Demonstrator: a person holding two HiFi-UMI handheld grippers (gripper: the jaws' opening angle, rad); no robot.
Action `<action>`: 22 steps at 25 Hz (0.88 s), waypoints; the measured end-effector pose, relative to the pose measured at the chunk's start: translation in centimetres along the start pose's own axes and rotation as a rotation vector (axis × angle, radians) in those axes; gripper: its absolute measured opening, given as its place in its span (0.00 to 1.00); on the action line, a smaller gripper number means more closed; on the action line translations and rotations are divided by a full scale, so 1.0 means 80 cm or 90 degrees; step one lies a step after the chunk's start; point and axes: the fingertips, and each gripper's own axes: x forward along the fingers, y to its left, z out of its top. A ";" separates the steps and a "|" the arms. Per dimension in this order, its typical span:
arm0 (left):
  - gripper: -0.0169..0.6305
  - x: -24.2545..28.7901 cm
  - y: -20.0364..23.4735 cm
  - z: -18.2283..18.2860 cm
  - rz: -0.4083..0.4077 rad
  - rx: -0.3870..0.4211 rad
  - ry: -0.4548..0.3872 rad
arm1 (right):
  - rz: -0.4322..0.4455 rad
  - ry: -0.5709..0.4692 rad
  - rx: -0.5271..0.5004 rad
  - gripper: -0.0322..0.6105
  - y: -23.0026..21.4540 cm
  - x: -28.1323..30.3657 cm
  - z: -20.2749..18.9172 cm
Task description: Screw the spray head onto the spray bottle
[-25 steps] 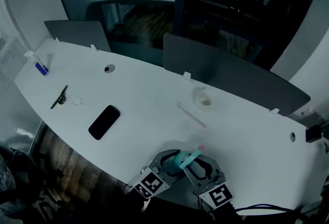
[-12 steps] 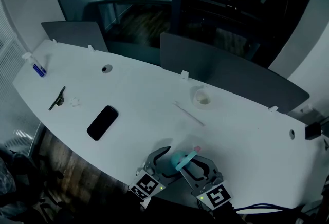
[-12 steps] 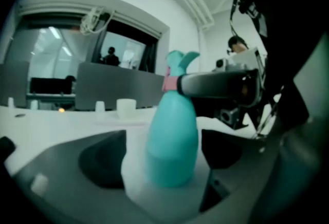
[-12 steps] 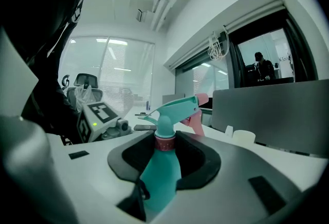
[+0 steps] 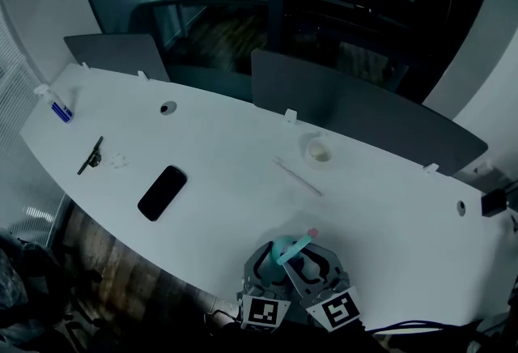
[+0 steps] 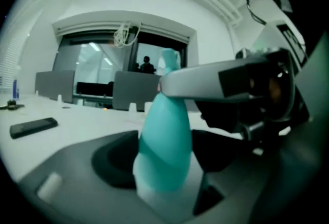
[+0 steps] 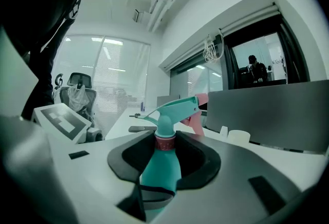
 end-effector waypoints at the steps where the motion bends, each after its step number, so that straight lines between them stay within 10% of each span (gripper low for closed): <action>1: 0.53 0.000 -0.001 -0.002 -0.006 -0.003 0.003 | -0.005 0.000 0.004 0.26 0.000 -0.001 -0.001; 6: 0.64 -0.005 0.000 -0.010 -0.241 -0.025 0.008 | 0.020 0.002 0.005 0.26 0.003 -0.001 -0.002; 10: 0.53 -0.002 -0.008 -0.011 -0.389 0.048 0.054 | 0.039 0.001 0.015 0.26 -0.002 -0.002 -0.002; 13: 0.52 0.001 -0.005 -0.007 -0.314 0.030 0.037 | 0.020 0.000 0.001 0.26 -0.005 -0.001 -0.002; 18: 0.52 -0.001 0.005 -0.006 -0.031 -0.039 0.005 | -0.026 -0.019 0.004 0.26 -0.004 0.002 0.001; 22: 0.53 -0.001 0.002 -0.014 -0.099 -0.058 0.007 | -0.034 -0.025 0.020 0.26 -0.005 0.001 -0.002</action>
